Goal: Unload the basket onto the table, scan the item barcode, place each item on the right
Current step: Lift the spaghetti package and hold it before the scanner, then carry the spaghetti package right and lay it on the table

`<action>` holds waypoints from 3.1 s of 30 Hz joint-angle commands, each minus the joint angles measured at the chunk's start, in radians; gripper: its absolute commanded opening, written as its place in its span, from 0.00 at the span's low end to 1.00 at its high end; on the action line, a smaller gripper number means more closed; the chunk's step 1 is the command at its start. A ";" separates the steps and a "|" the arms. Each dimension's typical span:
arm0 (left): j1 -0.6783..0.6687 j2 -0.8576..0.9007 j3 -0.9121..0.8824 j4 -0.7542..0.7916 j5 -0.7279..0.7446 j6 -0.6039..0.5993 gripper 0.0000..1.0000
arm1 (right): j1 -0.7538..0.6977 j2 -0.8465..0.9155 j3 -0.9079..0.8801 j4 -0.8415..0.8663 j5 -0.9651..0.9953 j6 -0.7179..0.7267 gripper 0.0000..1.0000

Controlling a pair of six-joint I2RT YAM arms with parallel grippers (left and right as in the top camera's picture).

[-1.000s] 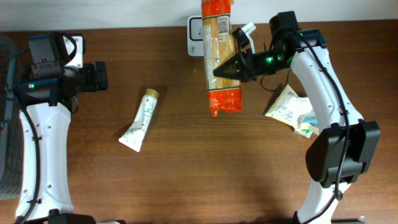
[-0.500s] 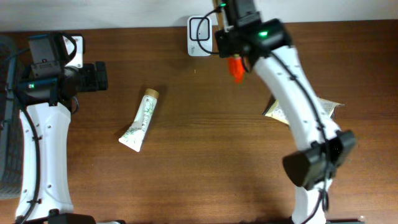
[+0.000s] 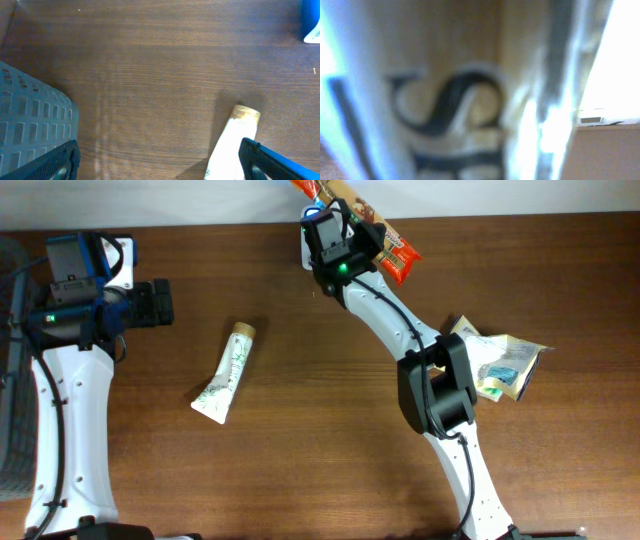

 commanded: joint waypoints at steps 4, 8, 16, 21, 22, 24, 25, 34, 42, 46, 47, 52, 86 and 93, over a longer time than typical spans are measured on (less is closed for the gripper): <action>0.005 0.001 0.000 0.001 -0.004 -0.008 0.99 | 0.020 0.005 0.032 0.030 0.093 -0.073 0.04; 0.005 0.001 0.000 0.001 -0.004 -0.008 1.00 | 0.020 0.040 0.032 0.068 0.105 -0.118 0.04; 0.005 0.001 0.000 0.001 -0.004 -0.008 0.99 | 0.014 0.054 0.032 0.076 0.114 -0.117 0.04; 0.006 0.001 0.000 0.001 -0.004 -0.008 0.99 | 0.014 0.054 0.032 0.159 0.219 -0.152 0.04; 0.005 0.001 0.000 0.001 -0.004 -0.008 0.99 | 0.016 0.054 0.032 0.171 0.236 -0.180 0.04; 0.005 0.001 0.000 0.001 -0.004 -0.008 1.00 | 0.019 0.054 0.032 0.184 0.264 -0.224 0.04; 0.005 0.001 0.000 0.001 -0.004 -0.008 0.99 | 0.022 0.054 0.032 0.187 0.277 -0.238 0.04; 0.006 0.001 0.000 0.001 -0.004 -0.008 0.99 | 0.048 0.035 0.032 0.209 0.284 -0.243 0.04; 0.005 0.001 0.000 0.001 -0.004 -0.008 0.99 | 0.102 -0.140 0.032 0.043 0.274 -0.092 0.04; 0.005 0.001 0.000 0.001 -0.003 -0.009 0.99 | 0.127 -0.258 0.032 -0.320 -0.022 0.140 0.04; 0.005 0.001 0.000 0.001 -0.004 -0.008 0.99 | 0.129 -0.290 0.032 -0.407 -0.148 0.218 0.04; 0.005 0.001 0.000 0.001 -0.004 -0.008 0.99 | 0.093 -0.437 0.032 -0.747 -0.680 0.556 0.04; 0.005 0.001 0.000 0.001 -0.004 -0.009 0.99 | -0.498 -0.448 -0.332 -1.014 -0.978 0.726 0.58; 0.006 0.001 0.000 0.001 -0.004 -0.008 0.99 | -0.353 -0.446 -0.130 -0.945 -1.299 0.727 0.57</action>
